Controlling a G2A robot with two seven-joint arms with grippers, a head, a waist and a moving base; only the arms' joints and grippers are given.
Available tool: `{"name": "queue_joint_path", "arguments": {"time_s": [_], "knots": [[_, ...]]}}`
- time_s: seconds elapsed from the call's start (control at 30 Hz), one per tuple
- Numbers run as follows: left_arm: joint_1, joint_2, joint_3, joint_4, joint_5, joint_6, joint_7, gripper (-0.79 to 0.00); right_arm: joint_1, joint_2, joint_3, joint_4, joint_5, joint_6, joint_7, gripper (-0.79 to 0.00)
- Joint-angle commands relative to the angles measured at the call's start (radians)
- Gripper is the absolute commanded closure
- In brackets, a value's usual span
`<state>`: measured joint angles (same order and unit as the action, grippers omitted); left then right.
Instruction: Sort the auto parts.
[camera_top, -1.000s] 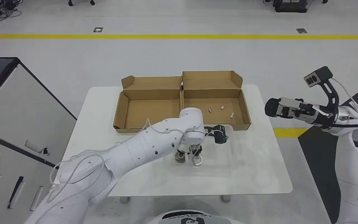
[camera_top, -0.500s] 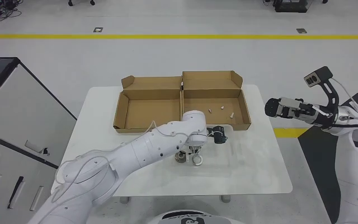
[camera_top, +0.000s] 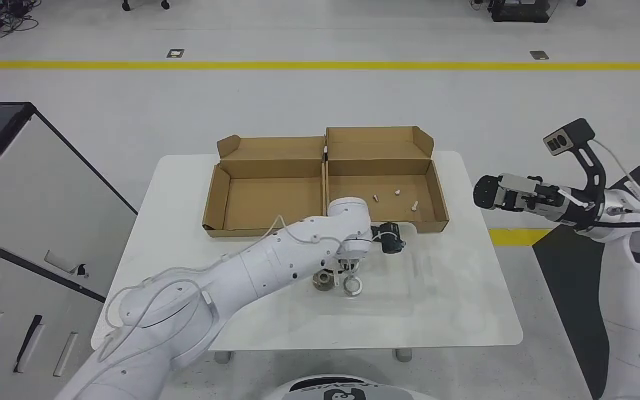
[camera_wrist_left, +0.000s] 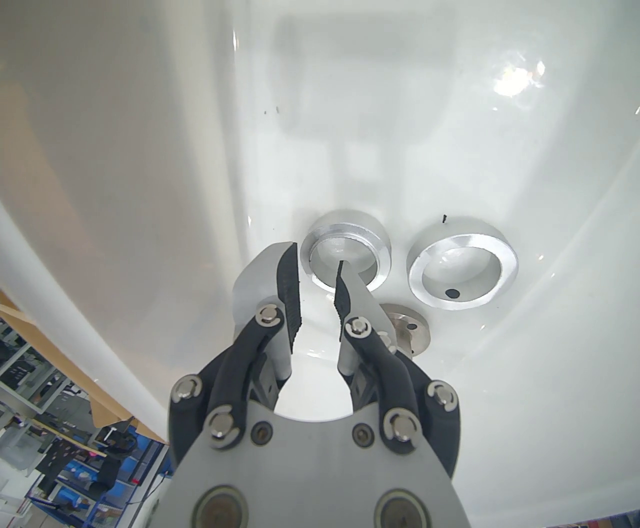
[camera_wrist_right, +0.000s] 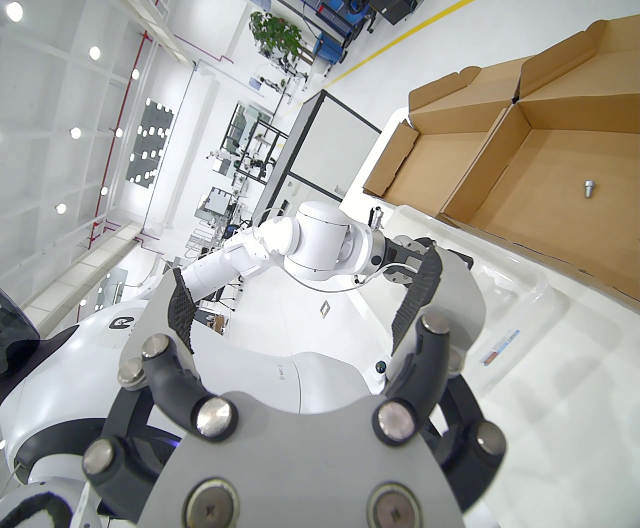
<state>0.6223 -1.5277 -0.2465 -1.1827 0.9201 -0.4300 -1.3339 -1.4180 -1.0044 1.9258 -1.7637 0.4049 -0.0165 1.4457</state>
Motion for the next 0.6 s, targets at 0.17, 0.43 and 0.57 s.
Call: {"name": "queue_joint_path", "arguments": {"time_s": [0.17,0.43,0.57], "knots": [[-0.001,-0.017,-0.003,0.037,0.0,-0.008,0.004,-0.283,0.0,0.0,0.0,0.0,0.0,0.0,0.0,-0.785],[-0.002,-0.032,-0.006,0.069,0.0,-0.026,0.014,-0.299,0.0,0.0,0.0,0.0,0.0,0.0,0.0,-0.785],[-0.002,-0.04,-0.008,0.09,-0.001,-0.034,0.021,-0.302,0.0,0.0,0.0,0.0,0.0,0.0,0.0,-0.785]]}}
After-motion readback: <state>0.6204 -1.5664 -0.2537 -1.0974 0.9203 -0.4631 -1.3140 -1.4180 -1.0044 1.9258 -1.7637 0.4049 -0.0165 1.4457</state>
